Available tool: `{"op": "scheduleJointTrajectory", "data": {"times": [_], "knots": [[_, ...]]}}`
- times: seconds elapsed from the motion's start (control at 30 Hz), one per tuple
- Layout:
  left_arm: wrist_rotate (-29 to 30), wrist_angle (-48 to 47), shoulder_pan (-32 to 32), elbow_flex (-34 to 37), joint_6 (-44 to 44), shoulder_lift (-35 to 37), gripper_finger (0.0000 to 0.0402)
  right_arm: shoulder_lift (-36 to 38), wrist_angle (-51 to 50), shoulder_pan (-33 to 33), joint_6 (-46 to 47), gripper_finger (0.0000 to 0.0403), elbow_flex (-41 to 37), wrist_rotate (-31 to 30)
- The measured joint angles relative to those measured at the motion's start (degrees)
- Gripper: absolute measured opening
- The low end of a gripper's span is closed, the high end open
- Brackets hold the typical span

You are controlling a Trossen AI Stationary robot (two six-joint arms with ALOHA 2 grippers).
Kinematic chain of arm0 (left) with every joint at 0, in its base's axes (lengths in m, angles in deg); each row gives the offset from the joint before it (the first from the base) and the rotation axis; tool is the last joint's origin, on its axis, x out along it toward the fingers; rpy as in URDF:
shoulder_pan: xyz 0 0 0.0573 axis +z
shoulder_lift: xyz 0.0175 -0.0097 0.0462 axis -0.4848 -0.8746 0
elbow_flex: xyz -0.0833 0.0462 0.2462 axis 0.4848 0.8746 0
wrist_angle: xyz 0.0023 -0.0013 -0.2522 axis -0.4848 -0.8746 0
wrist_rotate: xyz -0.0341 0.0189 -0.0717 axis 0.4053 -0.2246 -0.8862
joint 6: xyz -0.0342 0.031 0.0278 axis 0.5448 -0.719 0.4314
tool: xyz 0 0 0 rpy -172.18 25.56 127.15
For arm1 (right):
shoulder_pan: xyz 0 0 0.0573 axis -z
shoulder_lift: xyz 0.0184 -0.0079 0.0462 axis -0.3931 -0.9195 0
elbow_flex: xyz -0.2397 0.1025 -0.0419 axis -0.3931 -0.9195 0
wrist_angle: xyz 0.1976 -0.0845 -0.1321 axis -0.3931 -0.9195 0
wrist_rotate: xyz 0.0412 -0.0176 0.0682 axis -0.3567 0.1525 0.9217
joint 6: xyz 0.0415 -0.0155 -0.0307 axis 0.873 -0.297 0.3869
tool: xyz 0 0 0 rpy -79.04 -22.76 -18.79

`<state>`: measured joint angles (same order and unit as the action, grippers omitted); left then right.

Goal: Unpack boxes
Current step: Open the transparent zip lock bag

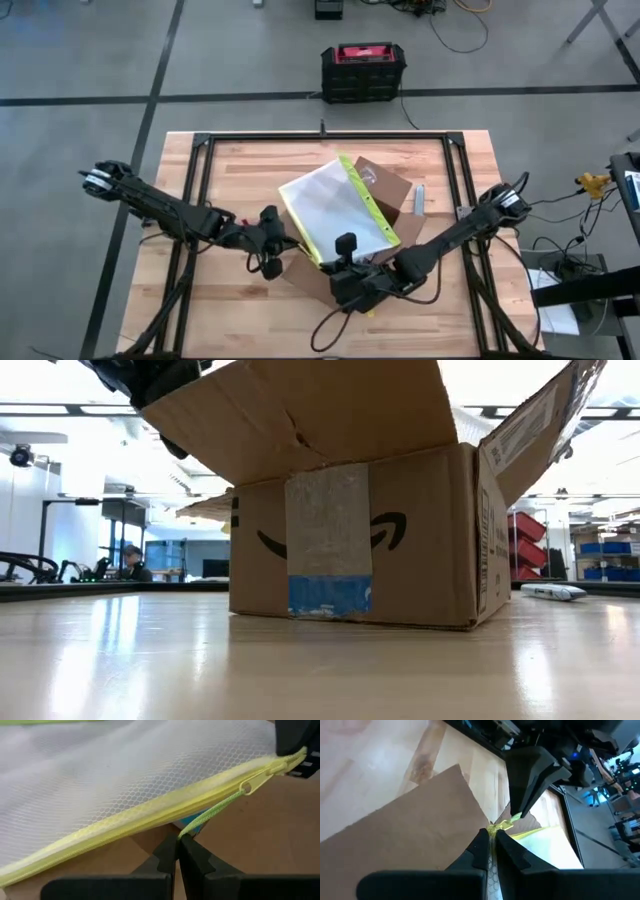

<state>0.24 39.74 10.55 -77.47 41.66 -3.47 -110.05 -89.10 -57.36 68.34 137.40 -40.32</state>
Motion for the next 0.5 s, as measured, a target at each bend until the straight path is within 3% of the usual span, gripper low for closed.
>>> {"op": "scheduleJointTrajectory", "data": {"times": [0.07, 0.13, 0.3, 0.5], "knots": [[4.3, -4.14, 0.76, 1.23, -0.1, -0.18, 0.0001, 1.13, 0.91, -1.8, -0.1, 0.0, 0.32, 2.88], [6.15, -0.8, 0.64, 1.5, 0.56, -0.83, 0.0001, 1.84, 1.53, -3.37, -1.3, 0.0, 0.36, 3.36], [5.99, 1.17, 1.59, 5.12, 3.37, -1.62, 0.0001, 2.46, 1.7, -4.09, -2.11, 0.0, 0.24, -3.38], [4.85, 3.29, 1.11, 4.17, 1.34, -0.07, 0.0, 2.88, -2.98, -3.41, 1.98, 0.0, 0.22, -3.77]]}}
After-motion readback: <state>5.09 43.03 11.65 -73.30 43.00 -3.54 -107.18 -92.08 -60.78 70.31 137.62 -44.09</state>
